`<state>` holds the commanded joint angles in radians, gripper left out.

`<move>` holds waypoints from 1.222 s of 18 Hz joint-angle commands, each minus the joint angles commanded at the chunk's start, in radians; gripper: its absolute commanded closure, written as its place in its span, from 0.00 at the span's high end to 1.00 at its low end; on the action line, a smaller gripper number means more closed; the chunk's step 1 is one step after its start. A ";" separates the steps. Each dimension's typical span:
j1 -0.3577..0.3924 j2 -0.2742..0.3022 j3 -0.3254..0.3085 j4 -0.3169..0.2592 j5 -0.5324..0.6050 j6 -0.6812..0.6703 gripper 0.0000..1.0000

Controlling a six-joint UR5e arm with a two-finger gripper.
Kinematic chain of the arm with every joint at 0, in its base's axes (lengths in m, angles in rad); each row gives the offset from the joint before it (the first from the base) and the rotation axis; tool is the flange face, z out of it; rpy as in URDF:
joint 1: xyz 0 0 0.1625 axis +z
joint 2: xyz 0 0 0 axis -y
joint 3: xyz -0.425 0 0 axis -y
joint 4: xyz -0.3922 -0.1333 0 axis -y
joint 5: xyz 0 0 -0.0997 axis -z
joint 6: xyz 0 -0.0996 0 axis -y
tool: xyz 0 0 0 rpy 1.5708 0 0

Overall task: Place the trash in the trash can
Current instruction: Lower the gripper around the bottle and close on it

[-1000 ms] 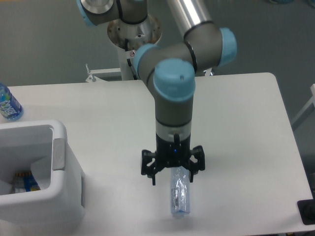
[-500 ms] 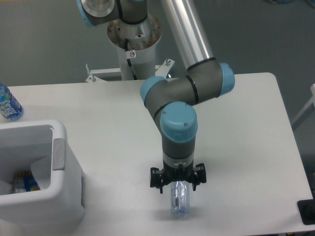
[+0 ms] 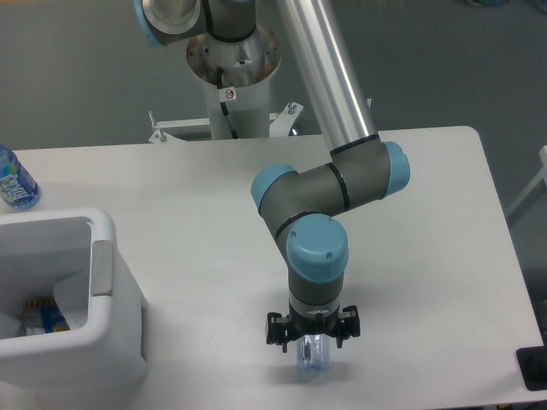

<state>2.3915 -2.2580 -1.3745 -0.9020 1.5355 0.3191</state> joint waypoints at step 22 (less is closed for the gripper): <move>-0.011 -0.071 0.000 0.043 0.041 -0.003 1.00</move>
<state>2.3808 -2.3286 -1.3745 -0.8590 1.5768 0.3160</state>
